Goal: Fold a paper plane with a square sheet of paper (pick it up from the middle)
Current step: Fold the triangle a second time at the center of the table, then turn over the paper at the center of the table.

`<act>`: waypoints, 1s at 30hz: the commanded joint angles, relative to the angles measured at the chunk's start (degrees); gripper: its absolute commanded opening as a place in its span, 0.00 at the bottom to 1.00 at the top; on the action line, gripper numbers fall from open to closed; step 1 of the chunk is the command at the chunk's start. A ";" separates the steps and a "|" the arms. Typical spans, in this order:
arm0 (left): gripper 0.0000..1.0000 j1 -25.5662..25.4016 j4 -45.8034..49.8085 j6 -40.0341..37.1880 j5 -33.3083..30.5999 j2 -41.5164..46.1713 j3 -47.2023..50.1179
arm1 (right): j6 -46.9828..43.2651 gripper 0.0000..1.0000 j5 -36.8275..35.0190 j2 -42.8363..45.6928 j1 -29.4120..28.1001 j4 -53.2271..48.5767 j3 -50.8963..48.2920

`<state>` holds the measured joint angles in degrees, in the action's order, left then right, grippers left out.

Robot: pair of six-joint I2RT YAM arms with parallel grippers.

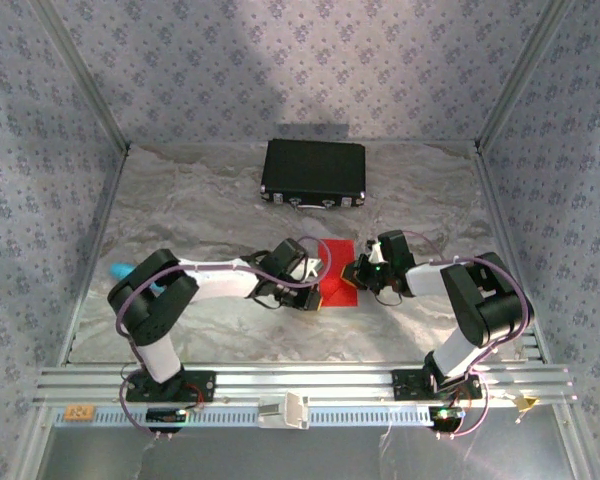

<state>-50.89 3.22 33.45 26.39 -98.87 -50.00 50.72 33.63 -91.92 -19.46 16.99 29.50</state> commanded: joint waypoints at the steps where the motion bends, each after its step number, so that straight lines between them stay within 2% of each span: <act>1: 0.06 0.08 -0.98 -1.41 -1.16 2.28 -2.76 | -2.69 0.00 1.91 1.68 0.42 -3.92 3.43; 7: 0.07 2.10 0.07 -2.78 -0.59 -2.39 -9.96 | -5.81 0.03 -4.21 9.64 0.51 -15.16 5.14; 10: 0.08 3.20 0.41 -2.66 -0.47 -5.24 -12.53 | -3.52 0.05 -6.97 13.52 0.68 -18.90 2.87; 14: 0.08 4.00 1.38 -3.50 0.09 -8.55 -14.88 | 1.53 0.07 -7.66 18.77 -0.44 -16.25 -2.51; 19: 0.08 4.46 2.40 -4.35 1.09 -11.97 -16.43 | 4.16 0.11 -12.46 24.93 -2.84 -20.45 -5.75; 26: 0.07 4.47 4.04 -5.58 -1.04 -13.56 -14.82 | 4.47 0.15 -11.50 27.75 -3.76 -22.62 -7.09; 30: 0.07 4.48 3.24 -5.46 -1.29 -13.67 -13.20 | 4.39 0.21 -11.14 26.81 -4.40 -24.01 -6.64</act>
<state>-46.59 5.91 29.32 25.82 -111.87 -64.34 54.54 23.11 -65.01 -23.35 -4.05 23.00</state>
